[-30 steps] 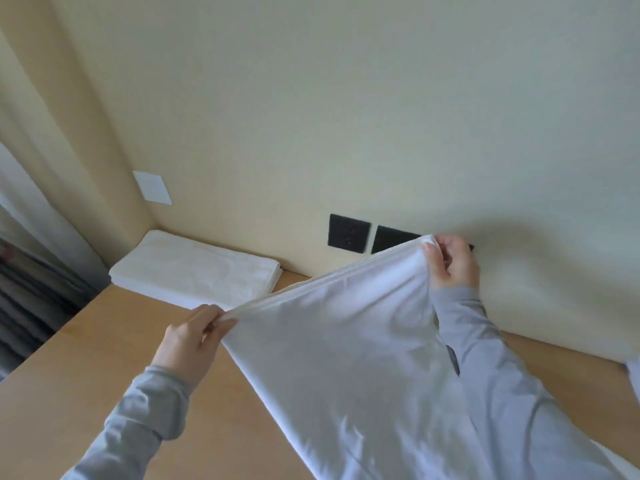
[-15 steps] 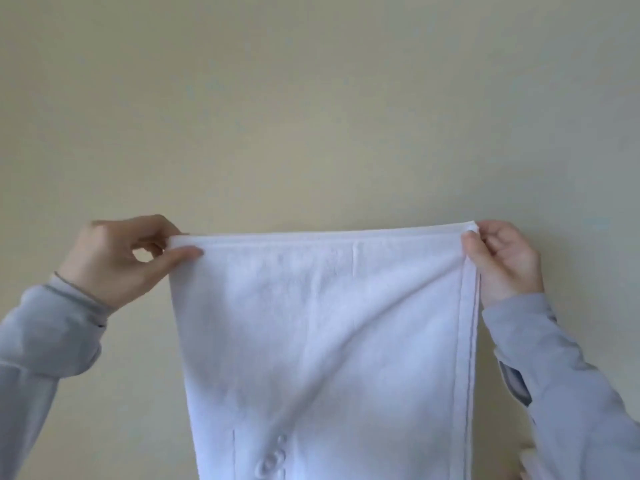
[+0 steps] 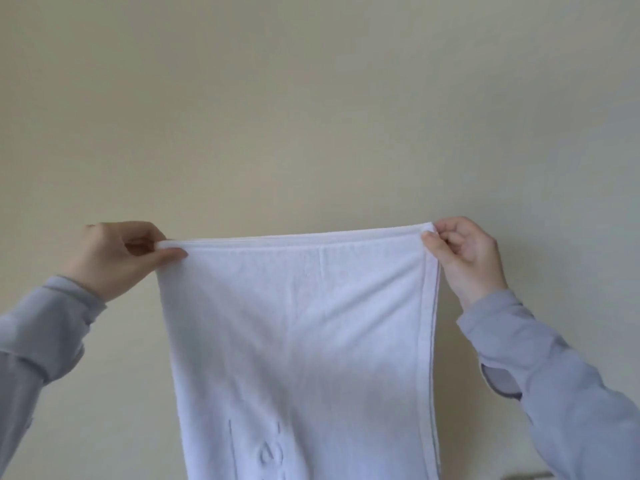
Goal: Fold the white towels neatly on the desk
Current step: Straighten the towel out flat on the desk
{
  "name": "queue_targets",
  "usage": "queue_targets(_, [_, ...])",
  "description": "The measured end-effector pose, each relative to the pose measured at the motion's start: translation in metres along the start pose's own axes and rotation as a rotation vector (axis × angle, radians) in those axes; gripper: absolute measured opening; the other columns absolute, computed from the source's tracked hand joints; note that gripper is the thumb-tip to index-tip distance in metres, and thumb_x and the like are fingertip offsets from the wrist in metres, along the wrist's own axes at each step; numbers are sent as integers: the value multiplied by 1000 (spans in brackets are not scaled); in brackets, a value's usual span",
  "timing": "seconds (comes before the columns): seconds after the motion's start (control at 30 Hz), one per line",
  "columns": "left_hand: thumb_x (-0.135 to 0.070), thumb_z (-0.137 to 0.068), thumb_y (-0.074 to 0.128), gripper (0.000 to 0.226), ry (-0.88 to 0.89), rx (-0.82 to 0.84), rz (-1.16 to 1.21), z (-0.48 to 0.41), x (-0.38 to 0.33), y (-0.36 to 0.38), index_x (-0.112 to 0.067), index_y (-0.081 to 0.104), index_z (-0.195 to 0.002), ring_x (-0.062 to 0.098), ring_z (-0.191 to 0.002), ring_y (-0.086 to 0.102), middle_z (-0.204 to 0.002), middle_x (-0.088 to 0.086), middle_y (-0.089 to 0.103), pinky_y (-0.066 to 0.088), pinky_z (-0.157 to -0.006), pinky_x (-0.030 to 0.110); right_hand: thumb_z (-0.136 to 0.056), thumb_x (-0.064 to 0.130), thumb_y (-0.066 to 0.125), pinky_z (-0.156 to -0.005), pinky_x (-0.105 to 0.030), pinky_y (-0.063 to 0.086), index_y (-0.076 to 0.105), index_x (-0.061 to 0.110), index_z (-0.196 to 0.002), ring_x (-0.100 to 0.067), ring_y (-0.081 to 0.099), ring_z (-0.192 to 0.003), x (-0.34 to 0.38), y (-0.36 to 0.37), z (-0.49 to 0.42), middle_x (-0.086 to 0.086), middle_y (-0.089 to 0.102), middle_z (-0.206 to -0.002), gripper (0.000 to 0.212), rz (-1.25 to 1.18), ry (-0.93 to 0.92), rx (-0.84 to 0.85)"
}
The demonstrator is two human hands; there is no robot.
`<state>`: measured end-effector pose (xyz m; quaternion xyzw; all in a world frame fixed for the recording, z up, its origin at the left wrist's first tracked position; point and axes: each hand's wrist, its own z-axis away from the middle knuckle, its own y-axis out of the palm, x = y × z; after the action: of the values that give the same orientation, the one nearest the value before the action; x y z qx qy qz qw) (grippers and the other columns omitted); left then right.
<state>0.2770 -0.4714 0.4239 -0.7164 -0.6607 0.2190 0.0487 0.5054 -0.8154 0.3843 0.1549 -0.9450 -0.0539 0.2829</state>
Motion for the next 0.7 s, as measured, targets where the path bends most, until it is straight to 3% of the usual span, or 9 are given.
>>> queue_targets(0.1, [-14, -69, 80, 14, -80, 54, 239, -5, -10, 4, -19, 68, -64, -3, -51, 56, -57, -8, 66, 41, -52, 2, -87, 2, 61, -69, -19, 42, 57, 20, -78, -7, 52, -68, 0, -8, 0, 3, 60, -69, 20, -87, 59, -62])
queue_targets(0.2, [-7, -70, 77, 10, -124, 81, 421, -2, -24, 14, -7, 67, -69, 2, -55, 56, -62, 0, 64, 46, -55, 7, -89, 4, 59, -81, -31, 42, 58, 17, -82, -18, 53, -81, 1, -17, 4, -4, 61, -78, 14, -146, 144, -76])
queue_targets(0.27, [-7, -71, 76, 12, -160, 42, 537, 0, -31, 17, -3, 69, -79, 10, -65, 56, -72, 10, 62, 49, -66, 16, -89, 5, 59, -82, -33, 41, 58, 15, -83, -20, 53, -84, 1, -24, 6, -5, 61, -81, 11, -183, 187, -79])
queue_targets(0.33, [-11, -68, 78, 18, -213, 35, 583, 0, -37, 20, -8, 71, -84, 13, -67, 54, -71, 6, 61, 48, -76, 27, -89, 5, 58, -82, -33, 40, 57, 13, -84, -20, 52, -86, 2, -27, 7, -5, 60, -83, 9, -196, 231, -65])
queue_targets(0.4, [-21, -59, 81, 27, -270, 54, 606, -4, -47, 19, -12, 73, -84, 9, -61, 56, -65, -2, 62, 53, -73, 23, -89, 5, 58, -82, -33, 41, 57, 12, -84, -19, 53, -85, 8, -31, 6, -5, 60, -82, 9, -214, 245, -79])
queue_targets(0.47, [-28, -52, 82, 28, -265, 20, 672, -9, -54, 15, -14, 73, -74, 8, -64, 62, -72, 0, 69, 55, -70, 18, -89, 4, 58, -79, -29, 46, 58, 14, -82, -14, 57, -77, 14, -38, 2, 0, 64, -77, 13, -285, 189, -126])
queue_targets(0.57, [-29, -61, 83, 22, -145, -89, 695, -11, -63, 13, -15, 71, -71, 5, -66, 62, -68, -9, 70, 51, -68, 13, -89, 4, 58, -66, -21, 50, 58, 16, -80, -6, 59, -65, 25, -45, -5, 7, 67, -69, 15, -316, 86, -166])
queue_targets(0.7, [-21, -71, 79, 23, -154, -159, 597, 4, -69, 32, -3, 68, -80, -2, -58, 56, -61, -14, 67, 43, -55, 6, -89, 1, 57, -75, -34, 41, 54, 16, -78, -15, 52, -72, 27, -48, -4, -3, 60, -72, 19, -170, 80, -179])
